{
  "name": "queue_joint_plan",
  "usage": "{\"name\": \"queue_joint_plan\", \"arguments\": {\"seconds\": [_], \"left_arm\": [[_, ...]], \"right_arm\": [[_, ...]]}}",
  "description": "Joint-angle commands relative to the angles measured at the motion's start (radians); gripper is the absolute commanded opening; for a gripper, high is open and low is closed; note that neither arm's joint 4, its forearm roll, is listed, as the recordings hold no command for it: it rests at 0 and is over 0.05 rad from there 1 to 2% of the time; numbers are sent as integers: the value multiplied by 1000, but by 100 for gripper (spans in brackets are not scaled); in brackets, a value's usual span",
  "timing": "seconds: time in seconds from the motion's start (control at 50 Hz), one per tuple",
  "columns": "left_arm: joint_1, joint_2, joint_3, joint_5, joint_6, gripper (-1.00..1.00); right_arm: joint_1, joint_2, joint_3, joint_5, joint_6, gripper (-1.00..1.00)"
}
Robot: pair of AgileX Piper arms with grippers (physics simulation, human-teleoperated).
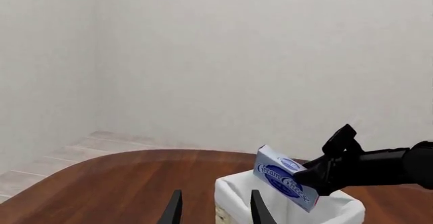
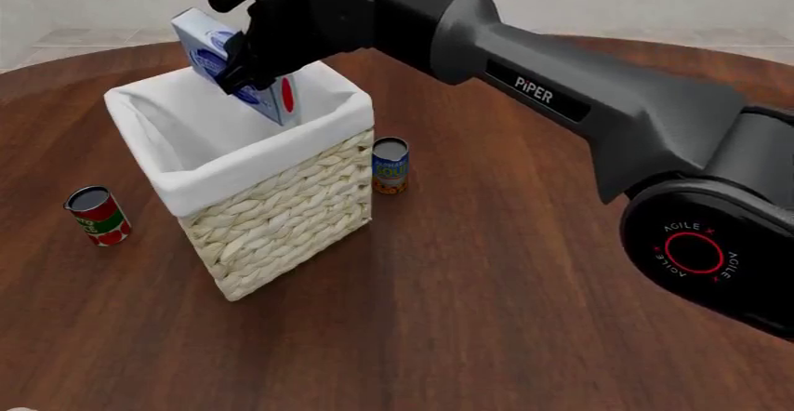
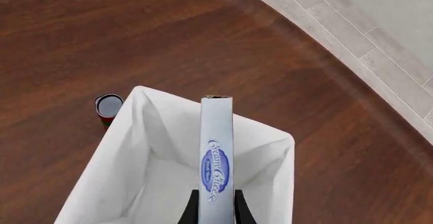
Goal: Pick up the cream cheese box, and put it in the basket.
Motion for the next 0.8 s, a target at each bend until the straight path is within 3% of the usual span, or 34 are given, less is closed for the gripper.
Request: {"name": "queue_joint_plan", "arguments": {"seconds": [0.02,0.18,0.2,0.8], "left_arm": [[1,0,-36,24,-8,100],[-3,0,-40,21,-9,100],[-4,0,-41,22,-8,100],[2,0,-34,16,-6,100]], "right_arm": [[-5,6,-11,-1,14,-100],[1,4,-8,-1,19,-100],[1,4,-14,1,24,100],[11,-15,2,-5,38,100]]}}
